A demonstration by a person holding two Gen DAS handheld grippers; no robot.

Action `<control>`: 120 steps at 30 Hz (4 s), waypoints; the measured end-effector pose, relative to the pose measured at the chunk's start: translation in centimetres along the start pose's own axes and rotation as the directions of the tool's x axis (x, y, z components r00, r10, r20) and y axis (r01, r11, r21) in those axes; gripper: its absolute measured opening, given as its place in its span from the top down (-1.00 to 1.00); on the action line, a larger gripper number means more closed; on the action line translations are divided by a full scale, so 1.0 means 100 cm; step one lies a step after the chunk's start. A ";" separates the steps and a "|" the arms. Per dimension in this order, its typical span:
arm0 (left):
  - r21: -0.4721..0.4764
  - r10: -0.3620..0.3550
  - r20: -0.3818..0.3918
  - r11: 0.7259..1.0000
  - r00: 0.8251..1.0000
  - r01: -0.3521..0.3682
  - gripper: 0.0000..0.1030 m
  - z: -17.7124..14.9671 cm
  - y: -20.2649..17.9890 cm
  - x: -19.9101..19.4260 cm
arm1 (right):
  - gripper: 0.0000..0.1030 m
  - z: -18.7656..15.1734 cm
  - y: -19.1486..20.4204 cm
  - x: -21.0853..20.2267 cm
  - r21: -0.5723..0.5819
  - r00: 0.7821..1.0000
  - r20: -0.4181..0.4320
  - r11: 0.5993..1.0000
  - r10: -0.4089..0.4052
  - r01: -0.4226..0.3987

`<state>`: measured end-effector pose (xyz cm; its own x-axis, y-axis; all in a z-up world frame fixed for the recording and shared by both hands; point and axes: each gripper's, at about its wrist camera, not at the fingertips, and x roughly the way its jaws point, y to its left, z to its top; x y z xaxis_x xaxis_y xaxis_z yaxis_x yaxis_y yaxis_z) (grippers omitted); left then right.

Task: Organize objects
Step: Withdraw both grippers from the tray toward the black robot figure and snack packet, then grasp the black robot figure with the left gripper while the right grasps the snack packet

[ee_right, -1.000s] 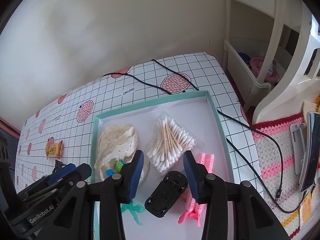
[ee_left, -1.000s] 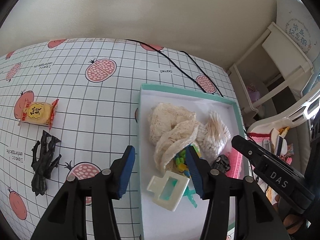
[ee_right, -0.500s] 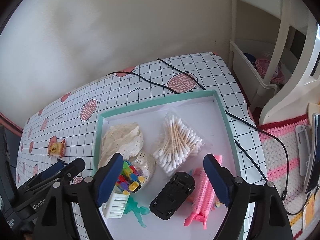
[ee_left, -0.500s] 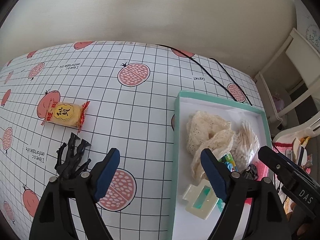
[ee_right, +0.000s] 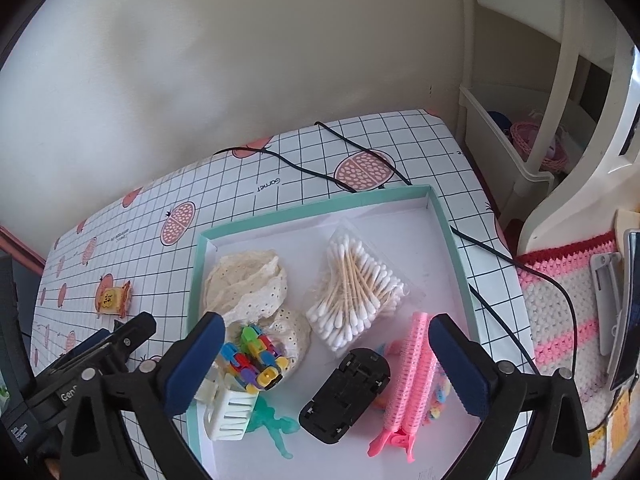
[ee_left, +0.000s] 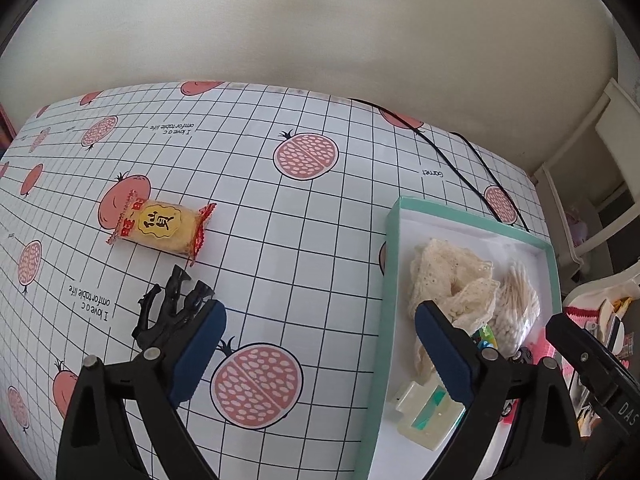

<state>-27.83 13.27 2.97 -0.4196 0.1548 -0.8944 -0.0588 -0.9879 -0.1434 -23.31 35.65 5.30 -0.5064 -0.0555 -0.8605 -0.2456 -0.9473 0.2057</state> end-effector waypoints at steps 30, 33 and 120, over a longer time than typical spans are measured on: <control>-0.083 0.053 -0.023 0.995 0.998 -0.054 -0.86 0.008 0.059 -0.003 | -1.00 -0.001 0.040 0.005 -0.059 1.000 -0.005 0.998 0.021 -0.021; -0.094 0.075 -0.032 0.993 0.997 -0.078 -0.86 0.008 0.074 -0.001 | -1.00 -0.001 0.056 0.008 -0.082 0.999 -0.009 0.996 0.032 -0.032; -0.312 0.167 -0.112 0.930 0.980 -0.194 -0.21 -0.005 0.234 0.020 | -0.77 -0.040 0.335 0.144 -0.695 0.999 -0.041 0.719 -0.018 -0.015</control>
<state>-29.54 -9.57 -2.38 -0.3197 -0.0128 -0.9474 0.3093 -0.9465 -0.0916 -35.51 1.85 -2.03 -0.4675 -0.0510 -0.8825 0.4061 -0.8992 -0.1631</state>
